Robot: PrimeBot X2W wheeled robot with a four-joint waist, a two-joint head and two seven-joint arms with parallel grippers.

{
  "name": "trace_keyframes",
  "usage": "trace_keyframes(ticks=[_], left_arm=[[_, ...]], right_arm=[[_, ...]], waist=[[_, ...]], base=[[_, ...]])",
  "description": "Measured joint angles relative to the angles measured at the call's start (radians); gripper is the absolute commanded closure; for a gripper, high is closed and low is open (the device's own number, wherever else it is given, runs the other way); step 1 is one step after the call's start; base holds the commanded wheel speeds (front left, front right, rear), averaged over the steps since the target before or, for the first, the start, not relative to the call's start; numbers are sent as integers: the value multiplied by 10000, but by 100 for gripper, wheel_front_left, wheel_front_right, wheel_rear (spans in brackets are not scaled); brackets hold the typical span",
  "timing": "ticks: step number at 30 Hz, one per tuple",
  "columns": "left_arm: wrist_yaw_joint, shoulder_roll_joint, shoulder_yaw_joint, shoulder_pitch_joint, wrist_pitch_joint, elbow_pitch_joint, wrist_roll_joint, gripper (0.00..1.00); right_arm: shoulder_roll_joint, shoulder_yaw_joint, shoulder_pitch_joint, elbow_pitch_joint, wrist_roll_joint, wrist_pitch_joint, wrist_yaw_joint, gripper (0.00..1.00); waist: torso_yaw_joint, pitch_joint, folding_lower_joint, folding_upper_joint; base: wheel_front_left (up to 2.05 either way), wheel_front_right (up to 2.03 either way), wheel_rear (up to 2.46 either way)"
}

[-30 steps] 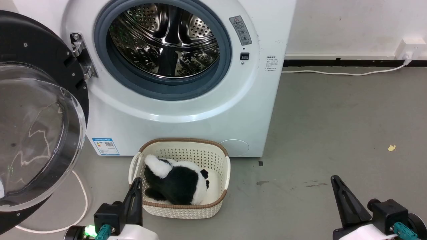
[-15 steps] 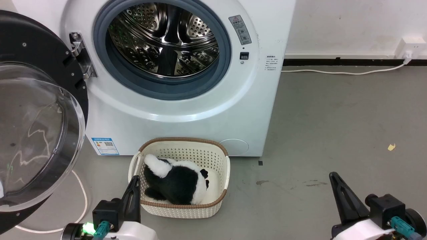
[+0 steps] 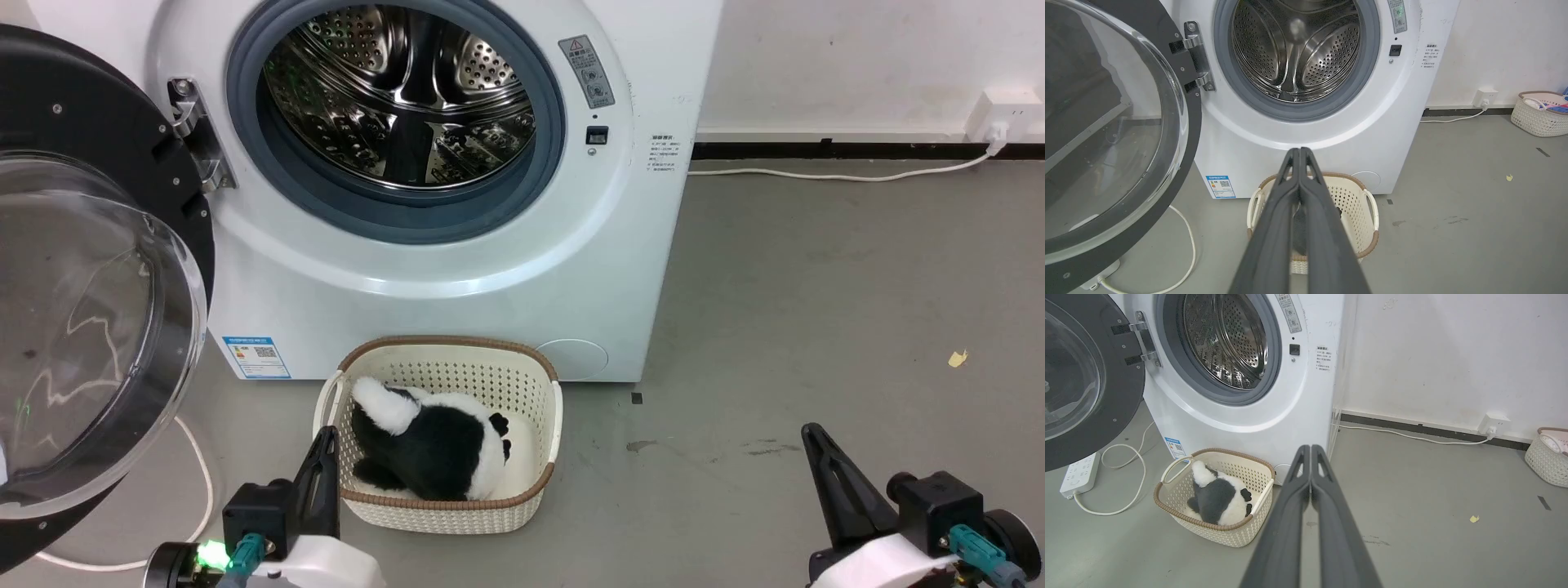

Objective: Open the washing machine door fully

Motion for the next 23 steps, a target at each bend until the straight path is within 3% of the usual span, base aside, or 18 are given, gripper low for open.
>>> trace_keyframes(ticks=[23], left_arm=[[-395, -217, 533, -144, 441, -174, 445, 100]], right_arm=[[0, 67, -239, -10, -107, 477, 0, 100]], waist=[[-23, 40, 0, 0]], base=[[0, 0, 0]])
